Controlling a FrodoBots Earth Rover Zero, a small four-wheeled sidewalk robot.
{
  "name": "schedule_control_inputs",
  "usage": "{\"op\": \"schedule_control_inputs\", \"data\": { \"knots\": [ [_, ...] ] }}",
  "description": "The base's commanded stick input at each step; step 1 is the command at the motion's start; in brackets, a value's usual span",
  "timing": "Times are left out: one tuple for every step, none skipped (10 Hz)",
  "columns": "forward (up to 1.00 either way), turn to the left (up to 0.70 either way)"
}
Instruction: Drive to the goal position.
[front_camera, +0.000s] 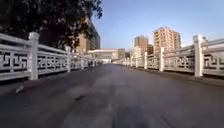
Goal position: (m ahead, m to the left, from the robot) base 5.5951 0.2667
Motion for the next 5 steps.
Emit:
{"op": "schedule_control_inputs", "data": {
  "knots": [
    [0.45, 0.0],
    [0.45, 0.0],
    [0.45, 0.0],
    [0.45, 0.0],
    [0.45, 0.0]
  ]
}}
